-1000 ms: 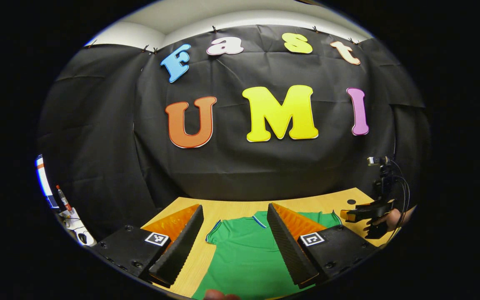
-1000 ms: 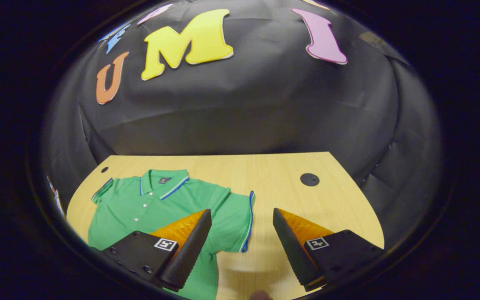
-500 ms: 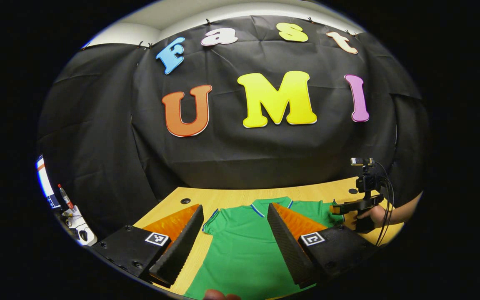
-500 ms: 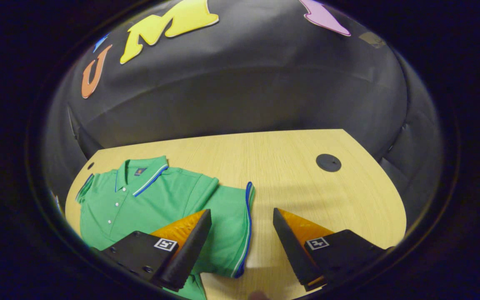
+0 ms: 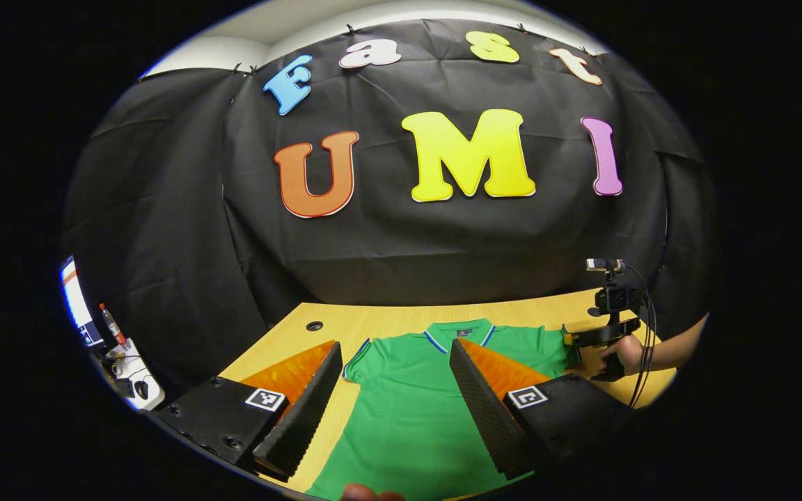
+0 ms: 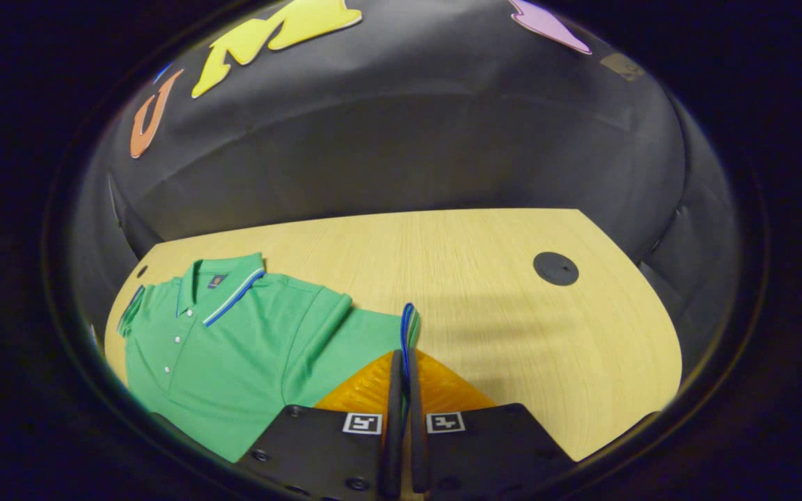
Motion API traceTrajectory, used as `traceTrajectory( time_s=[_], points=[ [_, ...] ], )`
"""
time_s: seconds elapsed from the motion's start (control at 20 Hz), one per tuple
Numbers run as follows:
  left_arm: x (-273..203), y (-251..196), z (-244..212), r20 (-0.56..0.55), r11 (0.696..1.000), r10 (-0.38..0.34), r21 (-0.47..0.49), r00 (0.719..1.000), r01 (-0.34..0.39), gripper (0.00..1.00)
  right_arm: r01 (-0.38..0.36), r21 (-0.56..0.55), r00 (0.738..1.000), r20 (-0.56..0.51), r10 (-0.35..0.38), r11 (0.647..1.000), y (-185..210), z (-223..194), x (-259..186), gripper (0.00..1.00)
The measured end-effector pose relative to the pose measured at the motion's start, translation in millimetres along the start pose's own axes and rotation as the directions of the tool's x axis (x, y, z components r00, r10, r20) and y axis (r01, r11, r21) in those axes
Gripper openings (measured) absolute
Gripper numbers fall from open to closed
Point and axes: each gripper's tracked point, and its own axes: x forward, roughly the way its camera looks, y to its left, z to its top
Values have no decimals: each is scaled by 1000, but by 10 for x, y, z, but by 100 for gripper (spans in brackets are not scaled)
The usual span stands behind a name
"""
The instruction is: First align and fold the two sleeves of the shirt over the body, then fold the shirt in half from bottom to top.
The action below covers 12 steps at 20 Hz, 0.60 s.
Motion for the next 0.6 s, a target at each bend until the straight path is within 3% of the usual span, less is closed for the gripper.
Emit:
traceTrajectory(
  time_s=[0.3, 0.6],
  points=[
    [-27, 116, -27, -1, 1000, 12, -9, 1000, -12, 100, 0, 17, 1000, 17, 0, 1000, 40, 129, -143, 5],
    [-64, 248, -70, 2, 999, 32, -40, 999, -32, 100, -46, -10, 997, 65, 47, 999, 475, 459, -460, 8]
  ],
)
